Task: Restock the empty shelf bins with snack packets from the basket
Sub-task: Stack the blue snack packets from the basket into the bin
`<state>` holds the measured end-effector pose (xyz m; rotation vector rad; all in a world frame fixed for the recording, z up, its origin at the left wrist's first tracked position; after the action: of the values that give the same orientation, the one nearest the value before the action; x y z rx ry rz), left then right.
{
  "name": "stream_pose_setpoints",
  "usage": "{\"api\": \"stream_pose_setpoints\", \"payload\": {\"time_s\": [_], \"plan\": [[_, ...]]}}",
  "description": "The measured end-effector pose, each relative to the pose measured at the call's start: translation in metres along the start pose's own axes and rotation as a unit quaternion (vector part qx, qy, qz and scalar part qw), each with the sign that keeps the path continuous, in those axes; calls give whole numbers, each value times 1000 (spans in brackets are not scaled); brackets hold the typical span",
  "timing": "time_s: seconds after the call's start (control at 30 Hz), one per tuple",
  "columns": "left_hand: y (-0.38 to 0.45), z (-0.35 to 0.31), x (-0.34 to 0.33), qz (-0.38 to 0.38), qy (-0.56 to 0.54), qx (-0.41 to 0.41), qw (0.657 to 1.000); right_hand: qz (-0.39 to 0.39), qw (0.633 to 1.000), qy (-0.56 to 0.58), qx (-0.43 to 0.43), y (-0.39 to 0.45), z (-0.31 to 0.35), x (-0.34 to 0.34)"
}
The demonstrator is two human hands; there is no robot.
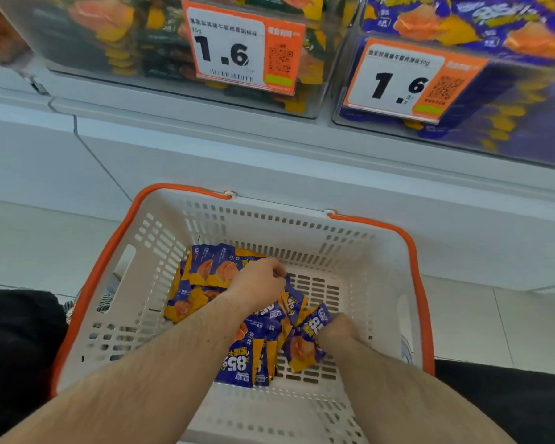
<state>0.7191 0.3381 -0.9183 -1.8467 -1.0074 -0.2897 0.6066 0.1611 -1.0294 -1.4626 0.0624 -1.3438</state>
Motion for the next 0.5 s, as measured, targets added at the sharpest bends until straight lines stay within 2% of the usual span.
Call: {"api": "stream_pose_setpoints", "payload": {"time_s": [0.13, 0.23, 0.4, 0.5], "plan": [[-15, -5, -1, 9, 30, -7, 999, -3, 996, -23, 85, -16, 25, 56], [-28, -17, 3, 22, 13, -16, 1000, 22, 986, -41, 158, -38, 55, 96], [-48, -45, 21, 44, -114, -51, 991, 15, 960, -12, 278, -85, 101, 168], [-62, -68, 33, 65, -206, -105, 971, 14, 942, 86, 324, -119, 120, 212]]}}
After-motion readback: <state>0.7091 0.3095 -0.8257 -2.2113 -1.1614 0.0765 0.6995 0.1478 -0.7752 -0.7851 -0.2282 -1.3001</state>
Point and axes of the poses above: each hand's wrist, its own y-axis towards the middle knuckle, its own x-axis out of the back of the hand, z = x × y, the point moved 6 cm from there along y, towards the middle knuckle, and after that the axes turned 11 degrees about x, right-handed, at the moved point
